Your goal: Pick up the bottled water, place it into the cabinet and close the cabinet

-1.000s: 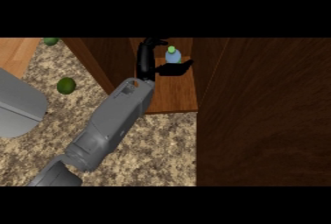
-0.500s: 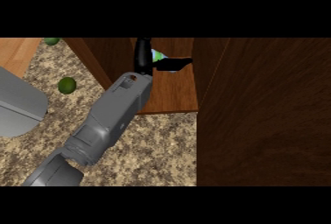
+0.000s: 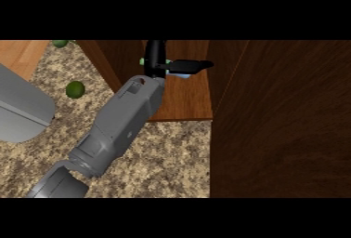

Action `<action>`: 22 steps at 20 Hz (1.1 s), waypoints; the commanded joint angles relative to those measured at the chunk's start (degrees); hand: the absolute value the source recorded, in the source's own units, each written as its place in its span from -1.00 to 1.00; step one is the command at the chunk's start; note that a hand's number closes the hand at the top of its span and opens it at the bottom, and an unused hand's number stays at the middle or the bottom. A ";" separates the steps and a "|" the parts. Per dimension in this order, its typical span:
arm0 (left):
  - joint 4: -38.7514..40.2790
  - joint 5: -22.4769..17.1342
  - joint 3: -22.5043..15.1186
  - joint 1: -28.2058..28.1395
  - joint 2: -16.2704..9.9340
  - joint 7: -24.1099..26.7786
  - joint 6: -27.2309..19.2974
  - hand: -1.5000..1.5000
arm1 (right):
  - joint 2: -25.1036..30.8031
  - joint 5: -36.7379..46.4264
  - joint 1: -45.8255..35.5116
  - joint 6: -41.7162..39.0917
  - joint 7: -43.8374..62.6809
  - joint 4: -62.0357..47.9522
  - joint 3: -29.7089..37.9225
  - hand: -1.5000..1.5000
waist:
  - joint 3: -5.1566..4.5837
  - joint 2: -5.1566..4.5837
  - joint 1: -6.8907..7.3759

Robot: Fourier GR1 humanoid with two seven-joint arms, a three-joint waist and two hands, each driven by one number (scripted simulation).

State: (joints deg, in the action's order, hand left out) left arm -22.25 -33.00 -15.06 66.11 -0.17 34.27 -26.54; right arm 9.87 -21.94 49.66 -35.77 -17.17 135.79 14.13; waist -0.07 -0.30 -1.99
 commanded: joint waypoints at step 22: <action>-55.43 2.19 -20.66 -41.50 -3.74 -10.46 -3.59 -1.00 | -3.70 3.32 1.94 2.21 3.33 7.98 -4.83 -1.00 | 0.02 0.88 2.62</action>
State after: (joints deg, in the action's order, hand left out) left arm -69.47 -31.86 -32.04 33.62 -2.50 23.93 -29.75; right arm 8.45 -21.89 50.04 -34.09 -14.97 136.42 10.76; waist -0.06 0.51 0.89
